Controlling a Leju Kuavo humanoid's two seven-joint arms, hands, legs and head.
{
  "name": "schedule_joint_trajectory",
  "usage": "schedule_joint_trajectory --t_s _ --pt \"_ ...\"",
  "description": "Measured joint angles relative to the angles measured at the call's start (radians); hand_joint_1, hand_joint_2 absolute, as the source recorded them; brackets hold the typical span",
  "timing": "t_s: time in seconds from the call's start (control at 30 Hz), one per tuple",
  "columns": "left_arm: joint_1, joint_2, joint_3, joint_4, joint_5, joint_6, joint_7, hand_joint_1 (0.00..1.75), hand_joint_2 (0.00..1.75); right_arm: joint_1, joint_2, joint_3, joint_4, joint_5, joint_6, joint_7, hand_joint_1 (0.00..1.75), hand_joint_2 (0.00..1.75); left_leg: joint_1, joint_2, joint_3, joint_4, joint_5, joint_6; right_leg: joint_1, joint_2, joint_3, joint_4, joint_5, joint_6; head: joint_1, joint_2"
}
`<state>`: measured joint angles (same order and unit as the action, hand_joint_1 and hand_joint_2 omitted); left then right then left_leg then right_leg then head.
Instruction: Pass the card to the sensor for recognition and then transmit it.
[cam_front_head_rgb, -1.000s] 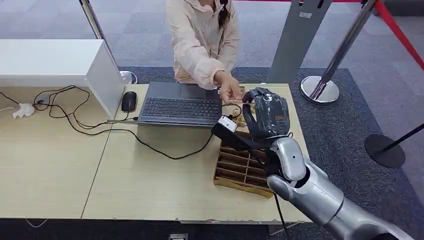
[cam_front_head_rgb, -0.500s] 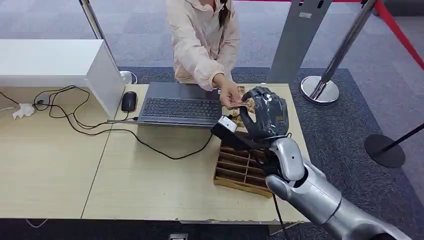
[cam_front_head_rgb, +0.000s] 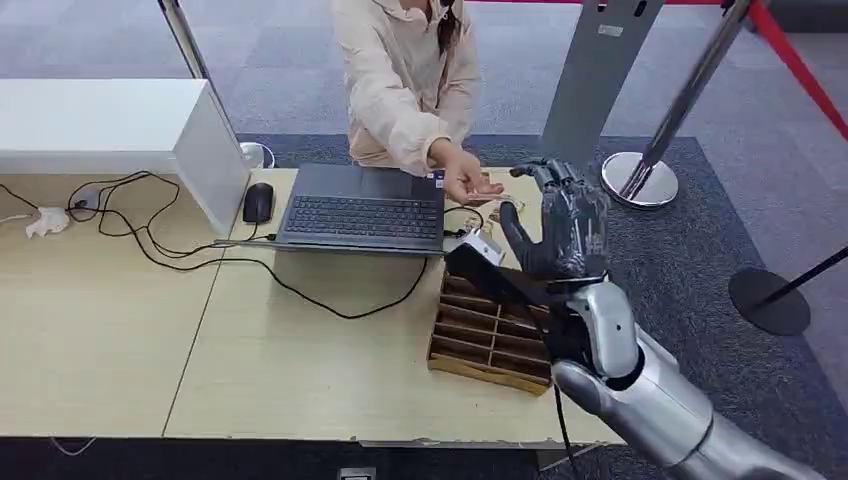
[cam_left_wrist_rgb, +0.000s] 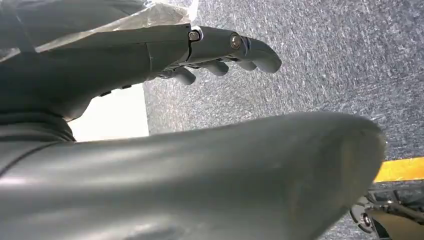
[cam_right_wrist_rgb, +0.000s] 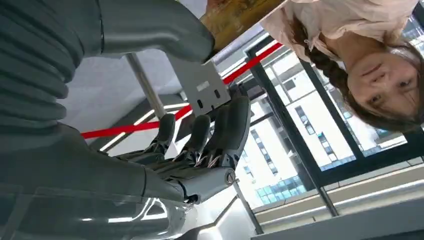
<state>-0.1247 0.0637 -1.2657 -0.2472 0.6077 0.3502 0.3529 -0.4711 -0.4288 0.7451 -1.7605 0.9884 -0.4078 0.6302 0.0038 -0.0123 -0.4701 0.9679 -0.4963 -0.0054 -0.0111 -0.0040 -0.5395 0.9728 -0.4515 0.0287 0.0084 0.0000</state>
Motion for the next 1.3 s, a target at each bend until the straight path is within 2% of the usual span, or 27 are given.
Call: schedule_joint_trajectory --t_s 0.13,0.3,0.43,0.5,0.63,0.73,1.0,1.3 --pt "0.0 0.0 0.0 0.0 0.0 0.0 0.0 0.0 0.0 0.019 -0.013 -0.014 -0.033 0.0 -0.002 0.005 0.77 1.75 0.0 0.0 0.0 0.0 0.0 0.0 0.0 0.0 0.0 0.0 0.0 0.0 0.0 0.0" --pt "0.0 0.0 0.0 0.0 0.0 0.0 0.0 0.0 0.0 0.035 -0.018 -0.025 -0.053 -0.001 0.0 0.005 0.63 1.75 0.0 0.0 0.0 0.0 0.0 0.0 0.0 0.0 0.0 0.0 0.0 0.0 0.0 0.0" --pt "0.0 -0.001 0.0 0.0 0.0 0.0 0.0 0.0 0.0 0.037 -0.018 -0.027 -0.061 -0.003 0.002 0.005 0.63 1.75 0.0 0.0 0.0 0.0 0.0 0.0 0.0 0.0 0.0 0.0 0.0 0.0 0.0 0.0" --pt "0.0 -0.001 0.0 0.0 0.0 0.0 0.0 0.0 0.0 0.038 -0.018 -0.027 -0.064 -0.004 0.002 0.004 0.56 1.75 0.0 0.0 0.0 0.0 0.0 0.0 0.0 0.0 0.0 0.0 0.0 0.0 0.0 0.0" --pt "0.0 -0.001 0.0 0.0 0.0 0.0 0.003 0.0 0.0 0.038 -0.018 -0.027 -0.066 -0.009 0.007 0.004 0.24 1.75 0.0 0.0 0.0 0.0 0.0 0.0 0.0 0.0 0.0 0.0 0.0 0.0 0.0 0.0" --pt "0.0 -0.001 0.0 0.0 0.0 0.0 0.003 0.0 0.0 0.039 -0.018 -0.027 -0.067 -0.028 0.015 0.002 0.14 1.75 0.0 0.0 0.0 0.0 0.0 0.0 0.0 0.0 0.0 0.0 0.0 0.0 0.0 0.0" --pt "0.0 -0.001 0.0 0.0 -0.007 0.003 -0.002 0.0 0.0 0.035 -0.016 -0.024 -0.065 -0.069 0.032 -0.001 0.09 1.75 0.0 0.0 0.0 0.0 0.0 0.0 0.0 0.0 0.0 0.0 0.0 0.0 0.0 0.0" --pt "-0.001 -0.001 0.0 0.0 -0.015 0.003 -0.002 0.0 0.0 0.017 -0.001 -0.002 -0.035 -0.117 0.058 -0.014 0.14 1.75 0.0 0.0 -0.001 0.0 0.0 0.0 0.0 0.0 0.0 0.0 0.0 0.0 0.0 0.0"
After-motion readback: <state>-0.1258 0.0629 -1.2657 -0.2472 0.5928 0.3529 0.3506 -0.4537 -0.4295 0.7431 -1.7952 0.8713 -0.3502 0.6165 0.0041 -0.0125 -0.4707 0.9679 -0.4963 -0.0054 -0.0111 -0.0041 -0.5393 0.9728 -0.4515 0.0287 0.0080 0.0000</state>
